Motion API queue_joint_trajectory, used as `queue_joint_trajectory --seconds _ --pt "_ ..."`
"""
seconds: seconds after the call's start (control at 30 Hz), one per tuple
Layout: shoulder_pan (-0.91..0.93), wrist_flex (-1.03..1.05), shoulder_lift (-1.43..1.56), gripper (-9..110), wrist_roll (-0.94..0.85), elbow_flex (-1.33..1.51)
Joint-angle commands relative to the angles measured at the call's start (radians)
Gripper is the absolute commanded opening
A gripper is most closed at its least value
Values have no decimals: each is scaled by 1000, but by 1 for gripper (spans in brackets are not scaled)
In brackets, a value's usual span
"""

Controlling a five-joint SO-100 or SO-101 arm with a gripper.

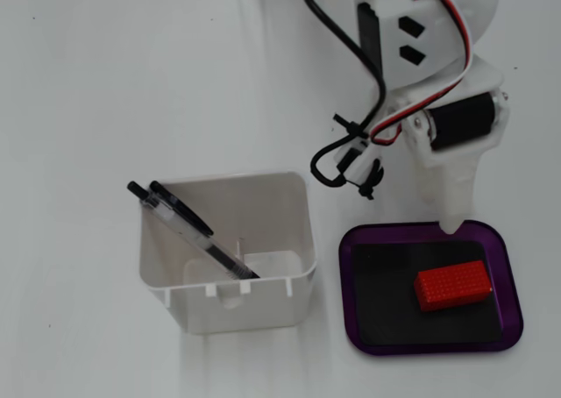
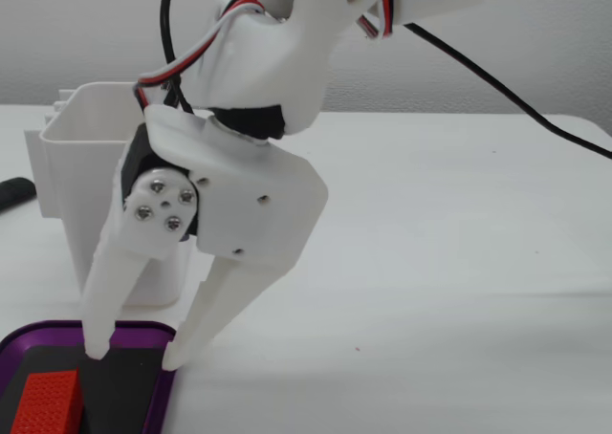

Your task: Pick up the cube and place it in the box.

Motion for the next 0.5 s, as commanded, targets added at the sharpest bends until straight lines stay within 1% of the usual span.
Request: queue_joint_trajectory --seconds 0.0,0.13,0.27,0.47 --pt "-9 121 146 11 -2 -101" --pt "-9 262 267 11 -2 -152" --pt "-9 377 380 11 2 -132" --pt "0 509 538 11 2 14"
